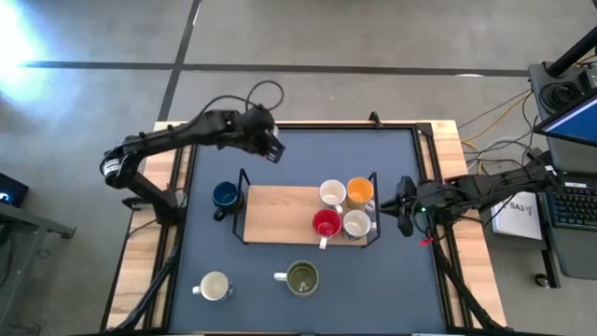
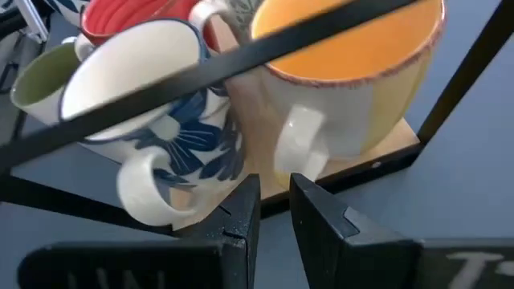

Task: Place coffee mugs
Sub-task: Put the light blue mug on the shelf

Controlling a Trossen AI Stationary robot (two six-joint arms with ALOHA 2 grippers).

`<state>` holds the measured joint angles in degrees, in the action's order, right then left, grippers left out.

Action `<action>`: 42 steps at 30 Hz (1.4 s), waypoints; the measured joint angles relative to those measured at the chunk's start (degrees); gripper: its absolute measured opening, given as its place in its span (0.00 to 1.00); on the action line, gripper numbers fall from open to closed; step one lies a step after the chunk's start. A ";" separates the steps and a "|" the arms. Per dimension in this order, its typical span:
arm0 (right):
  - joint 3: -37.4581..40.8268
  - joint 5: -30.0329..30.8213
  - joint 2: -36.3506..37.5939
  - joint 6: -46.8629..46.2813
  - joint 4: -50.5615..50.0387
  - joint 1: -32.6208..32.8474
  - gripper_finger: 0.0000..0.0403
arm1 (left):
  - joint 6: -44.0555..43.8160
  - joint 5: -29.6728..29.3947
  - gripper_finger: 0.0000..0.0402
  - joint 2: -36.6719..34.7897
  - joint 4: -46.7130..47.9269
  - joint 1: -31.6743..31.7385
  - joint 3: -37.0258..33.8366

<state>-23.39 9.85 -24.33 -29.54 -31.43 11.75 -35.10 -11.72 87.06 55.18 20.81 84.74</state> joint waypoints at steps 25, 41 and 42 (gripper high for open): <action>3.95 -1.34 1.69 -4.50 1.40 0.00 0.15 | -18.00 -3.59 0.02 19.57 12.57 -21.21 19.51; 3.95 -1.29 1.67 -5.40 1.72 0.00 0.15 | -11.45 -5.90 0.02 30.34 20.32 -22.29 31.51; 3.95 -1.29 1.67 -5.42 1.72 0.00 0.15 | -11.55 -5.79 0.02 30.26 19.75 -22.30 30.89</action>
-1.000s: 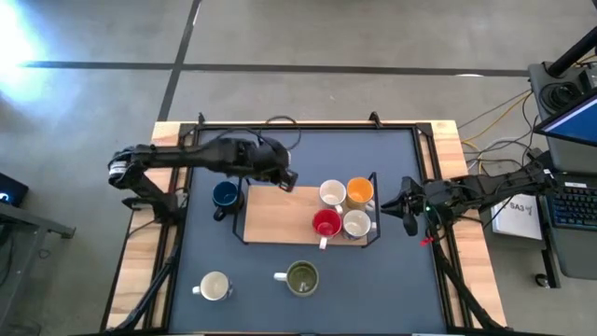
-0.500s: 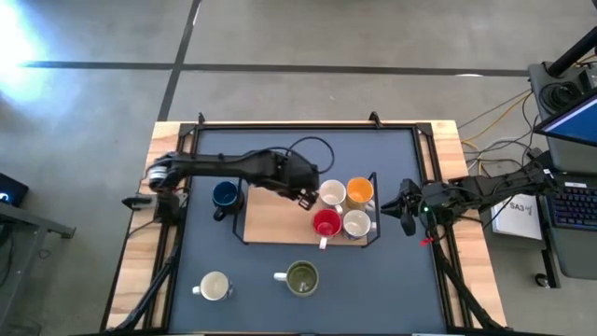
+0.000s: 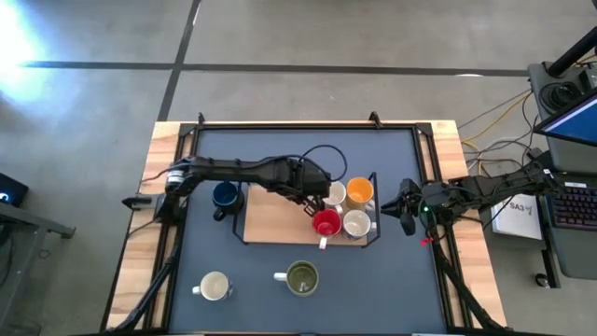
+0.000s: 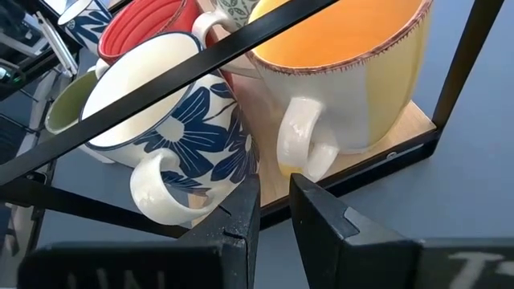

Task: Place coffee mugs
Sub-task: Put the light blue mug on the shelf

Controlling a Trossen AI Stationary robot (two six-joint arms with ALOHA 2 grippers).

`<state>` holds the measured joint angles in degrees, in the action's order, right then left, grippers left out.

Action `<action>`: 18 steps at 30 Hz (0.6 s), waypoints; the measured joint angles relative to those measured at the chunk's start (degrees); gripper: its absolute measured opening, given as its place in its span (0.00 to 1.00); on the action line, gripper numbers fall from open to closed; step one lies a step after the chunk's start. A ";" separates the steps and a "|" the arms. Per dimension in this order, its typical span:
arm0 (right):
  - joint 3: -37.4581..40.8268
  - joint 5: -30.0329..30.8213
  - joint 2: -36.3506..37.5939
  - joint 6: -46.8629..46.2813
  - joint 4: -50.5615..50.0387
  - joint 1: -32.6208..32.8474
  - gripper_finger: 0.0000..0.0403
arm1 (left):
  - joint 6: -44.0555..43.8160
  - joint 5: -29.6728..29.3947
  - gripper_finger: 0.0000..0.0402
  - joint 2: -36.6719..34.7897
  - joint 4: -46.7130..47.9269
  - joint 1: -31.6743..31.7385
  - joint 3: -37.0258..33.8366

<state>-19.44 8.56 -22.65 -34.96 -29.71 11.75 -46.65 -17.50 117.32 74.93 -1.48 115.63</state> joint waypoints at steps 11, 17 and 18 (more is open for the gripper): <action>0.00 0.00 0.00 0.02 0.00 0.00 0.15 | -0.59 1.55 0.03 -0.15 -6.60 -2.06 -2.92; -0.02 0.02 0.00 0.02 0.00 0.00 0.15 | -2.56 0.48 0.03 -0.15 -8.89 -1.42 -3.06; -0.02 0.02 0.00 0.01 0.00 0.00 0.15 | -2.94 0.16 0.03 -0.15 -9.01 -1.27 -3.39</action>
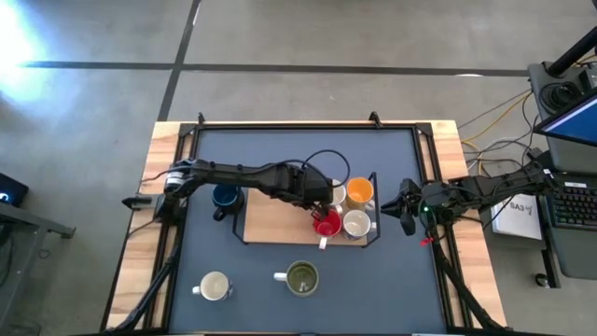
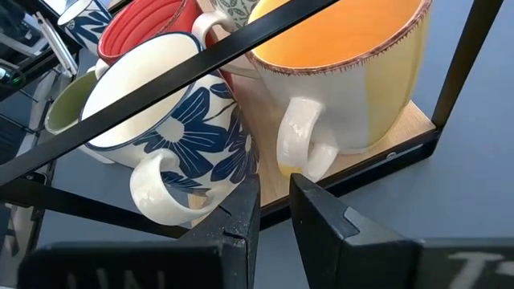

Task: Place coffee mugs
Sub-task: Put the light blue mug on the shelf

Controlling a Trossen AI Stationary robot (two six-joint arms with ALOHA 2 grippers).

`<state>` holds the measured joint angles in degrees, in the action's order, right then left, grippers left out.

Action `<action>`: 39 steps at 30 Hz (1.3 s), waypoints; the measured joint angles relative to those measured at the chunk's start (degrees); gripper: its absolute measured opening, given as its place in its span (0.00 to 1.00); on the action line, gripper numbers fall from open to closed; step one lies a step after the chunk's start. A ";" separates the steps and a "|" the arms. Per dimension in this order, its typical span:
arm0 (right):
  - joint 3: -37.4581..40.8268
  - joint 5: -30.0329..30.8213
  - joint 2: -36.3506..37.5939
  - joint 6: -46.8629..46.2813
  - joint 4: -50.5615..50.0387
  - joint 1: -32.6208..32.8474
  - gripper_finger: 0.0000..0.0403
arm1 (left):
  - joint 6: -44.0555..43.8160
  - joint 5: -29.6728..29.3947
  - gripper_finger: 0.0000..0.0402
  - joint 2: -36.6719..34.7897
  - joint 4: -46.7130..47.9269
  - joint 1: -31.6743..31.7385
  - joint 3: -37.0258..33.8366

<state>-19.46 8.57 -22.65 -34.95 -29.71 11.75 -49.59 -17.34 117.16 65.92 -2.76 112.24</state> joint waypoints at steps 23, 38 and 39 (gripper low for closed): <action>-0.02 0.01 0.00 0.01 0.00 0.00 0.15 | -4.58 4.37 0.06 -0.09 -6.33 0.54 -4.74; -0.02 0.03 0.00 0.01 0.01 0.00 0.15 | -5.00 5.28 0.08 -0.09 -6.55 0.60 -3.50; -0.02 0.03 0.00 0.01 0.00 0.00 0.15 | -4.91 5.28 0.08 -0.09 -6.64 0.63 -3.03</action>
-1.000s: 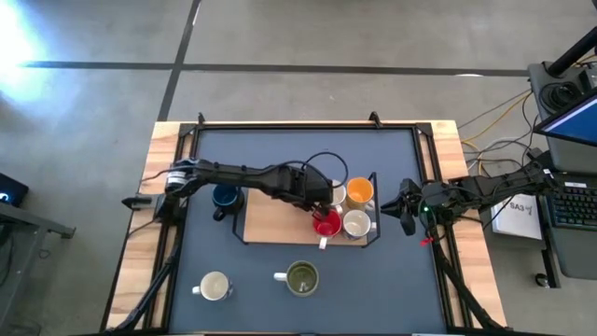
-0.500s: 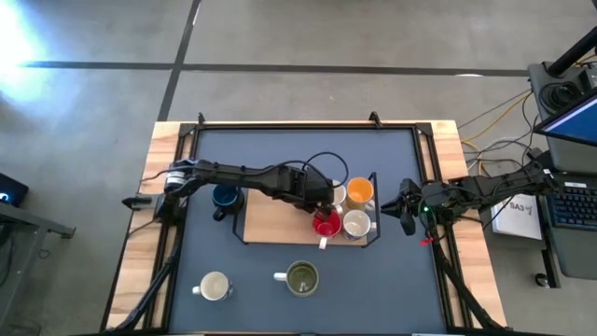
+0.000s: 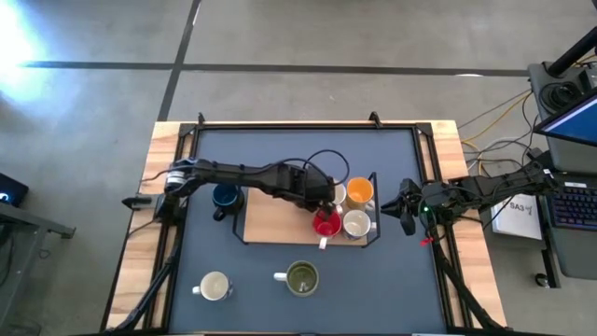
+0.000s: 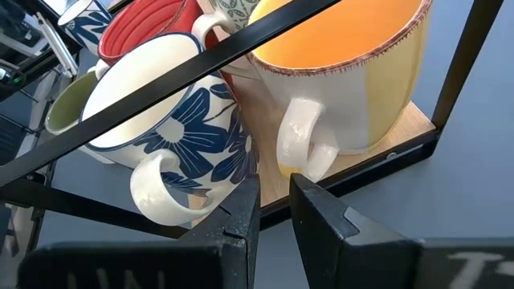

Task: Place coffee mugs
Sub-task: Put the light blue mug on the shelf, then put the black mug on the shelf

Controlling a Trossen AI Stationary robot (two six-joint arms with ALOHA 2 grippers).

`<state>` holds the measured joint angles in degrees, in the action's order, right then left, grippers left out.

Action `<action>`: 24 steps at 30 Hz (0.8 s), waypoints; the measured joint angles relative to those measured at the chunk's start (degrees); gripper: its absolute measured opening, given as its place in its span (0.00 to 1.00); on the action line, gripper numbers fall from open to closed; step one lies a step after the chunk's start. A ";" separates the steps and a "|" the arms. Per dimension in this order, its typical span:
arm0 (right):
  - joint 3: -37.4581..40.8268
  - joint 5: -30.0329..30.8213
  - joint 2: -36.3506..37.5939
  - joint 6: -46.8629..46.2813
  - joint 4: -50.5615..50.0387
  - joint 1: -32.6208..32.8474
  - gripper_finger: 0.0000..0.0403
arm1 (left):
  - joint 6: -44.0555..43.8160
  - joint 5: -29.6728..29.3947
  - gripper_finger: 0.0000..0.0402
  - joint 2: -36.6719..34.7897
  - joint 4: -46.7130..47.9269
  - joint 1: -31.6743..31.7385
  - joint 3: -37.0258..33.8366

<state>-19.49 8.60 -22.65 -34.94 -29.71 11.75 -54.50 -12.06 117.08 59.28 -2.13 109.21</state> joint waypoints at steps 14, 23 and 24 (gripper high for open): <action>-0.01 0.00 0.00 0.00 0.00 0.00 0.15 | 0.41 -1.99 0.08 -1.51 6.01 1.54 1.66; -0.02 0.00 0.00 0.00 0.00 -0.01 0.15 | -0.07 -2.17 0.08 -2.03 2.86 1.04 1.66; -0.02 0.00 0.00 0.00 0.00 -0.01 0.15 | -0.06 -1.91 0.08 -2.03 2.45 1.04 1.66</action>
<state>-19.51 8.60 -22.65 -34.94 -29.71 11.74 -54.56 -13.97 115.04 61.73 -1.09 110.87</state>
